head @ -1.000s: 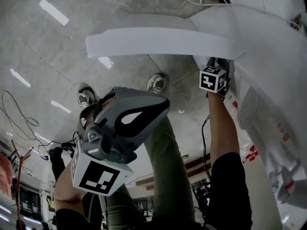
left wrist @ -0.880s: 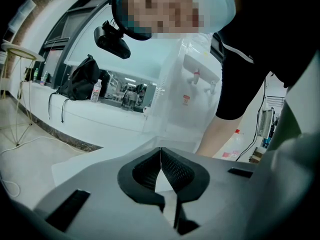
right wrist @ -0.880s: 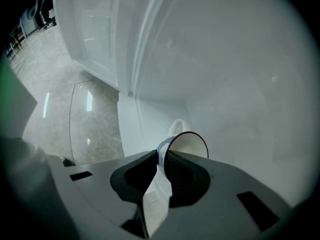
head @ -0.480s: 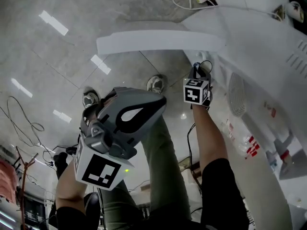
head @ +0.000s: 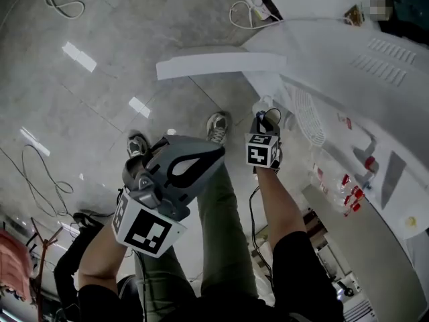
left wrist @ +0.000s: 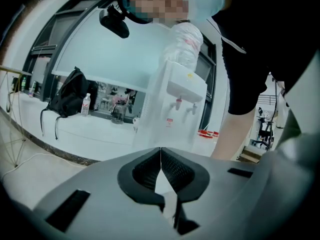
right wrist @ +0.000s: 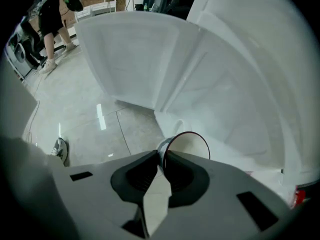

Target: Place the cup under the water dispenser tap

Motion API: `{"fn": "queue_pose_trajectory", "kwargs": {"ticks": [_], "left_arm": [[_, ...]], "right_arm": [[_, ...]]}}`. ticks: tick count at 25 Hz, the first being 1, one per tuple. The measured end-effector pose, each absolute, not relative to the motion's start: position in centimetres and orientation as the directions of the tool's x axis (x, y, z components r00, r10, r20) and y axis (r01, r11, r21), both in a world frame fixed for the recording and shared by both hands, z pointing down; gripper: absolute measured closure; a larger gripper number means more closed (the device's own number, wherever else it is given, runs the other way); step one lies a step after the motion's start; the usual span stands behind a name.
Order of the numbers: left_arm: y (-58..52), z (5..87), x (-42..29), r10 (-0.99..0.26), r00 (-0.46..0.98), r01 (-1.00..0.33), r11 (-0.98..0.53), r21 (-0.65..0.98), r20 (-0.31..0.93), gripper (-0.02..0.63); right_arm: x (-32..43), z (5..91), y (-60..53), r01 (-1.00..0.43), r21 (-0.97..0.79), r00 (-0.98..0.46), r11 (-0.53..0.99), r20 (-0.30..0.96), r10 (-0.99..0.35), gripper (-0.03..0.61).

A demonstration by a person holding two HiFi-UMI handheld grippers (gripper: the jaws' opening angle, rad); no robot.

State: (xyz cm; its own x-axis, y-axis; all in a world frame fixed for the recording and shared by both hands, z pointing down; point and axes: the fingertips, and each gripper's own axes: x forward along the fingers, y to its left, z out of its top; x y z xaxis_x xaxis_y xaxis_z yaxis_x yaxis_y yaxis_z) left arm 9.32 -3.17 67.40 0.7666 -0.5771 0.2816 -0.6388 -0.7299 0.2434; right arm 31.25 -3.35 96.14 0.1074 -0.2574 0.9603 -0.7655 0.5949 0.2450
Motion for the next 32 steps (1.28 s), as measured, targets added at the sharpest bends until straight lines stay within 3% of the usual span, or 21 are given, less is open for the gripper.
{"fn": "queue_pose_trajectory", "kwargs": {"ticks": [17, 32], "left_arm": [[-2.8, 55.8, 6.5, -0.588, 0.754, -0.648, -0.738, 0.186, 0.294, 0.594], [-2.9, 47.9, 8.9, -0.625, 0.740, -0.670, -0.716, 0.198, 0.248, 0.594]], "right_arm": [[26.4, 79.7, 3.9, -0.801, 0.150, 0.004, 0.579, 0.969, -0.246, 0.509], [28.1, 66.4, 0.0, -0.696, 0.244, -0.019, 0.675, 0.934, -0.357, 0.509]]}}
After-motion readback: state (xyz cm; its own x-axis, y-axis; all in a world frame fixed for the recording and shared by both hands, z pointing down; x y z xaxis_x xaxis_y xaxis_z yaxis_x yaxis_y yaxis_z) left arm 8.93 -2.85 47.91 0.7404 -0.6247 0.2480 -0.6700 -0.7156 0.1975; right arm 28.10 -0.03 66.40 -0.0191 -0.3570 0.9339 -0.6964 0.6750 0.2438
